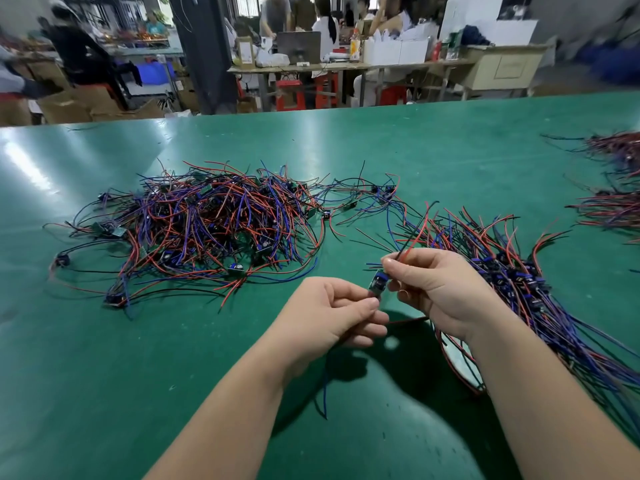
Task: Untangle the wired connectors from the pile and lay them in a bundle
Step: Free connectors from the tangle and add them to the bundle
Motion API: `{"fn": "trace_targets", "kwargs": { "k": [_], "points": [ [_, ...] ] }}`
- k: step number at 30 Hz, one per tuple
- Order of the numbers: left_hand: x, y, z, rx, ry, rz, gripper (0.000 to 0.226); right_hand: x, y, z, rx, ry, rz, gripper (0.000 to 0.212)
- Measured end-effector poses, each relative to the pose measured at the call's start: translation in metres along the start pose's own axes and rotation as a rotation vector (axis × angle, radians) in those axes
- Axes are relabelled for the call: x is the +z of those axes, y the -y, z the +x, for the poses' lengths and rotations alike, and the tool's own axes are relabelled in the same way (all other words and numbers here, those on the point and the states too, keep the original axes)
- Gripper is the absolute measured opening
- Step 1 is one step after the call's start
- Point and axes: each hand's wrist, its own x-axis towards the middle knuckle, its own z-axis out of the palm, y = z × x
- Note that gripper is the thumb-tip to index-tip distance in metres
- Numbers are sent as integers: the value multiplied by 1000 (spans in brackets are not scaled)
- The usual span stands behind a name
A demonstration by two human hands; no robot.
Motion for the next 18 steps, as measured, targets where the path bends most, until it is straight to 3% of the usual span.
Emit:
{"fn": "trace_targets", "kwargs": {
  "k": [9,18],
  "points": [
    [1,-1,-4,-88,250,-27,21,-1,0,2,-25,-36,86,9],
    [4,5,-2,-83,209,5,19,-2,1,2,-44,-29,69,10]
  ]
}}
